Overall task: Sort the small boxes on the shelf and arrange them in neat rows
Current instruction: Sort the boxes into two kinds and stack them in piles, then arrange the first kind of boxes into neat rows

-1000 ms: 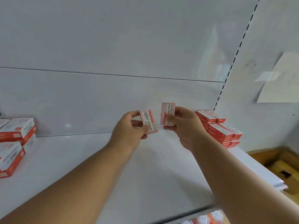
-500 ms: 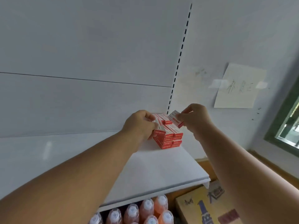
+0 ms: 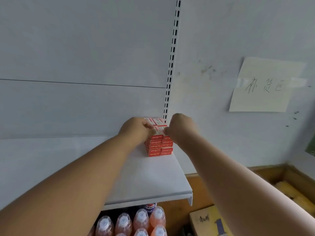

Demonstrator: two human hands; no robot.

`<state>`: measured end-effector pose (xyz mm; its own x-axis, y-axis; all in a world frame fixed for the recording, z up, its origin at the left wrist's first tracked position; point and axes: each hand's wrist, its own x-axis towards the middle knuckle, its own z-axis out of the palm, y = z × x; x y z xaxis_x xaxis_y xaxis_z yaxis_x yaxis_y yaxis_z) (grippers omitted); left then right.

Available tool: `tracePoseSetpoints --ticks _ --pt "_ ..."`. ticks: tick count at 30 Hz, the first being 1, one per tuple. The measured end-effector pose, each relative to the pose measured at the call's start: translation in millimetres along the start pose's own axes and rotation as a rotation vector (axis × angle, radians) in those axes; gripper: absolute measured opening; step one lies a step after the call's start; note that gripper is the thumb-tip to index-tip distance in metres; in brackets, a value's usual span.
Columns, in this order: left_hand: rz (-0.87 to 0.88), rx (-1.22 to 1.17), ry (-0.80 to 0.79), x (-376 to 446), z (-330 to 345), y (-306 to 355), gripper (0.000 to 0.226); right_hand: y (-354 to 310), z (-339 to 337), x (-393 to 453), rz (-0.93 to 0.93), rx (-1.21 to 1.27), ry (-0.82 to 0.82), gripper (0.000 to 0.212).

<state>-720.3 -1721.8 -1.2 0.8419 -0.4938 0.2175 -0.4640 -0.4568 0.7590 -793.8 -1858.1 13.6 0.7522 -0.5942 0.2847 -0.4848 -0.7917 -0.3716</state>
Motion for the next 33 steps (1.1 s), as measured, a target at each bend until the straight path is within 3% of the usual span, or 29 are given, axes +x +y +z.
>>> tracePoseSetpoints --ticks 3,6,10,20,27,33 --pt "0.032 0.048 0.064 -0.7 -2.2 -1.5 0.012 -2.6 -0.7 0.3 -0.025 0.016 0.042 0.005" --pt "0.032 0.064 0.187 -5.2 -13.7 -8.7 0.006 -12.9 -4.0 -2.0 -0.105 0.057 0.101 0.013" --pt "0.034 0.198 0.207 -23.5 -44.2 -33.8 0.014 -55.8 -0.5 -10.1 -0.274 0.122 0.118 0.019" --pt "-0.008 0.496 0.296 -78.3 -211.6 -162.7 0.015 -247.2 65.7 -61.8 -0.569 0.268 0.126 0.02" --pt "-0.013 0.567 0.372 -108.1 -338.1 -256.1 0.016 -400.5 136.2 -107.0 -0.62 0.303 0.025 0.012" --pt "-0.085 0.63 0.383 -102.6 -405.7 -321.0 0.025 -475.3 174.9 -120.3 -0.59 0.289 -0.091 0.022"
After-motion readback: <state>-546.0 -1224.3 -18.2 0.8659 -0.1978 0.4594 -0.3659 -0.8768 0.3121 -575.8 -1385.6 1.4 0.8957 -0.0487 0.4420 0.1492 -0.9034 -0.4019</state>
